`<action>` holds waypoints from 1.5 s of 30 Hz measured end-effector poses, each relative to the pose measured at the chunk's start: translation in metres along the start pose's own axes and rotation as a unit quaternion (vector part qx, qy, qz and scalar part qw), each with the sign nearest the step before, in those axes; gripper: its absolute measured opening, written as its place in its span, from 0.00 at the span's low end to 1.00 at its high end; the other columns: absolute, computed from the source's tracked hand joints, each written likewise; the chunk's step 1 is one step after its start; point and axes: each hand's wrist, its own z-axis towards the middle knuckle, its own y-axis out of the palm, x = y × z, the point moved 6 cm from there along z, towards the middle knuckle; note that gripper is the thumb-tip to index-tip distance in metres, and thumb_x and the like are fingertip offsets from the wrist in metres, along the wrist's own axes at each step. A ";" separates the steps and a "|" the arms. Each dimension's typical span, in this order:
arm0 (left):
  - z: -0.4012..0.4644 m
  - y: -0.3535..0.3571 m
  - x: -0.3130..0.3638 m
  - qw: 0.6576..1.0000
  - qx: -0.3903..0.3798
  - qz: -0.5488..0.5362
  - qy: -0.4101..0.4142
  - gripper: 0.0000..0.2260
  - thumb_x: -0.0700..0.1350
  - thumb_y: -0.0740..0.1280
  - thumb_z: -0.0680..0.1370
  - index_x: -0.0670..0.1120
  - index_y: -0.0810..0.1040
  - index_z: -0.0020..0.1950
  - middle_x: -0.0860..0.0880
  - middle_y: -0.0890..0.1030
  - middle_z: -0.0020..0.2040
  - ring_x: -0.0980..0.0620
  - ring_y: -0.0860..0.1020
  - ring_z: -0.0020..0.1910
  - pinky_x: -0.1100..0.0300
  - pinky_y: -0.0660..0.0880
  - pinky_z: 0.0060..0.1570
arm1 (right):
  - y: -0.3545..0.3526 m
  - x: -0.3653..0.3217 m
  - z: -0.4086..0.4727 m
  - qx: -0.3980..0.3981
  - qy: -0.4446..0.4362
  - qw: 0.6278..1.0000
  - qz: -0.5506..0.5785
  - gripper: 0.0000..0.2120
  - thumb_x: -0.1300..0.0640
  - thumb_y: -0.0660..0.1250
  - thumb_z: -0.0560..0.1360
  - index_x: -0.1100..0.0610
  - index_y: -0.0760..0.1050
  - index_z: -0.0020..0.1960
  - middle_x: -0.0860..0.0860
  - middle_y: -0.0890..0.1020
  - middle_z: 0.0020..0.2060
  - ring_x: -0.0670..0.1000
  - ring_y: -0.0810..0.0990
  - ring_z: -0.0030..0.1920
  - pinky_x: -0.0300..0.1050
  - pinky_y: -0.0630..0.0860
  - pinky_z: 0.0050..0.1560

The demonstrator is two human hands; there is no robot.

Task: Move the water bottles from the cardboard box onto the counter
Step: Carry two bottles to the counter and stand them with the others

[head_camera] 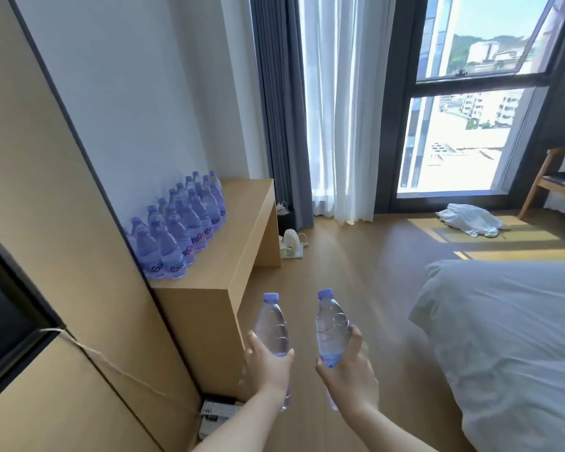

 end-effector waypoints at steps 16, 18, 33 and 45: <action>0.278 0.059 0.143 0.996 0.032 -0.035 -0.077 0.35 0.61 0.66 0.73 0.51 0.54 0.72 0.50 0.74 0.61 0.46 0.77 0.58 0.54 0.74 0.52 | 0.096 -0.102 0.329 -0.097 -0.078 0.992 0.006 0.38 0.45 0.68 0.66 0.40 0.50 0.70 0.40 0.68 0.63 0.47 0.76 0.55 0.48 0.73 0.46; 0.325 0.065 0.154 0.995 0.028 -0.032 -0.086 0.34 0.61 0.66 0.72 0.51 0.55 0.71 0.50 0.74 0.60 0.46 0.77 0.57 0.54 0.74 0.52 | 0.118 -0.114 0.372 -0.109 -0.086 0.990 -0.016 0.37 0.47 0.68 0.67 0.42 0.53 0.71 0.41 0.70 0.61 0.48 0.76 0.56 0.48 0.74 0.48; 0.609 0.077 0.236 0.993 0.021 -0.095 -0.074 0.26 0.51 0.68 0.70 0.51 0.60 0.63 0.52 0.73 0.54 0.47 0.77 0.49 0.53 0.76 0.46 | 0.244 -0.228 0.623 -0.135 -0.151 0.979 -0.022 0.38 0.50 0.70 0.69 0.47 0.54 0.73 0.42 0.70 0.65 0.49 0.72 0.60 0.51 0.76 0.51; 0.775 0.125 0.274 0.954 0.120 -0.170 -0.216 0.27 0.52 0.72 0.67 0.49 0.64 0.61 0.50 0.77 0.49 0.45 0.75 0.54 0.50 0.76 0.52 | 0.363 -0.261 0.822 -0.277 -0.164 0.946 -0.031 0.42 0.48 0.72 0.65 0.49 0.55 0.73 0.45 0.70 0.53 0.50 0.67 0.62 0.52 0.69 0.62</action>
